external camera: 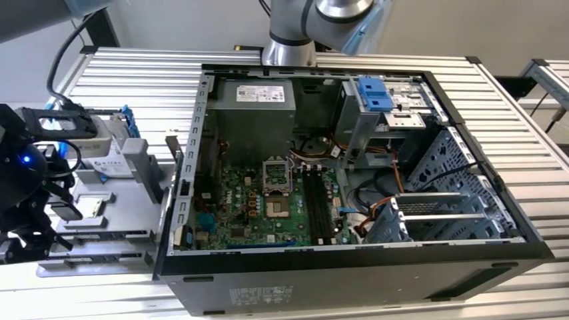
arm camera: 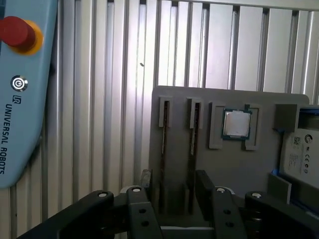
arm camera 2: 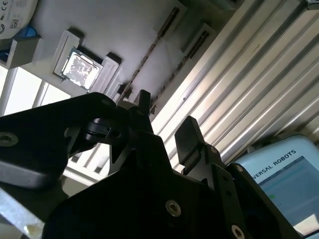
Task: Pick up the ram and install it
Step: 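Pick up the ram and move it above insertion slot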
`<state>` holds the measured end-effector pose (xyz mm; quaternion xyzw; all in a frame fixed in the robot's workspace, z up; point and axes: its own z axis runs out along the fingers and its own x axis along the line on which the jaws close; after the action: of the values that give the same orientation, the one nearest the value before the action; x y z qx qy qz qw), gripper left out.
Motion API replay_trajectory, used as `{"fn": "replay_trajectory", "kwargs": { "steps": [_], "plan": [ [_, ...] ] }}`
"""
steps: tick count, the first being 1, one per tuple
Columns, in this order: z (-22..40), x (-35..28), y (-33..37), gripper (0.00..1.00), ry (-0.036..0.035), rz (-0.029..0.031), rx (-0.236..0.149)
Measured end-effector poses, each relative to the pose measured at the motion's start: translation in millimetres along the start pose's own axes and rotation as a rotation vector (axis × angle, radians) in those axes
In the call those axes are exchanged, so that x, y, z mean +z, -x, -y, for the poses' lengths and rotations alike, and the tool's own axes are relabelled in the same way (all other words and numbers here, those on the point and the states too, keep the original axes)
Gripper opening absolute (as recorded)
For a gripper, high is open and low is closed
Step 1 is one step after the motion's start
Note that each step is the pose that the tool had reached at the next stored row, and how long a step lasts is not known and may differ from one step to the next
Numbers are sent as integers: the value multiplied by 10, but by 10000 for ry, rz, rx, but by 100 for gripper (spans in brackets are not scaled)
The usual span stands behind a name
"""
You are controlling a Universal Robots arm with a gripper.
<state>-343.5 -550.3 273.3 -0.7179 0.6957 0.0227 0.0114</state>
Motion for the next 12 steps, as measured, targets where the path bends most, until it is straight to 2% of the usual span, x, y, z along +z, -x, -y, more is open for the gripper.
{"fn": "replay_trajectory", "kwargs": {
  "steps": [5, 12],
  "plan": [
    [0, 12, -1, 100, -2, 3, 0],
    [1, 121, -23, 100, 1, 0, 1]
  ]
}}
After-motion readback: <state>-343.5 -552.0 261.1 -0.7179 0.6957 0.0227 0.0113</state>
